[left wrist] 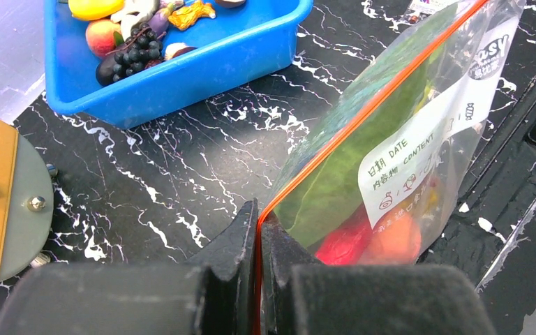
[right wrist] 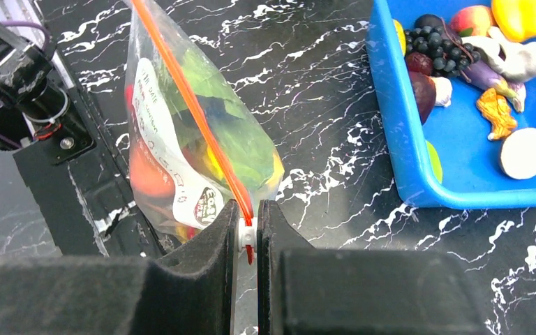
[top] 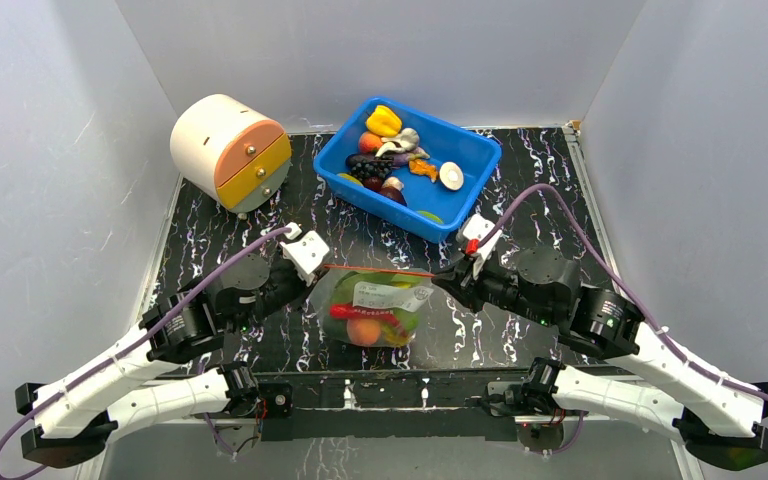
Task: Place the food in the zip-top bag and seal the zipper
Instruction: Zip the zipper food storage bag at the center of the board.
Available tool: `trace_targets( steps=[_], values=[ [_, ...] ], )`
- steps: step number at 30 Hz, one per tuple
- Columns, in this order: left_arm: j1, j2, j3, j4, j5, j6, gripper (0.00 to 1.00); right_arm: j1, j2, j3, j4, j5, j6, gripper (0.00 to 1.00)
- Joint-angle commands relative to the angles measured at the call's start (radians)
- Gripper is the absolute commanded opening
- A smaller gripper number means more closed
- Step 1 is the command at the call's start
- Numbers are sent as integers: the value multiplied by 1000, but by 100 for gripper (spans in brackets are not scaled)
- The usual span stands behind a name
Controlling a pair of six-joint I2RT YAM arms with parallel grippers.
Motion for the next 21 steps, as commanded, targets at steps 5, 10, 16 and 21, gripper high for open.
trace_targets(
  steps=[5, 10, 16, 21],
  values=[
    [20, -58, 44, -74, -189, 36, 0, -11, -54, 39, -70, 182, 51, 0],
    [21, -65, 22, -44, -167, -12, 0, -11, -49, 36, -33, 141, 77, 0],
    [20, -39, -35, -27, -89, -133, 0, -11, -39, 10, -30, 148, 87, 0],
    [21, -23, -128, 30, -6, -236, 0, -11, -18, -72, 53, 236, 57, 0]
  ],
)
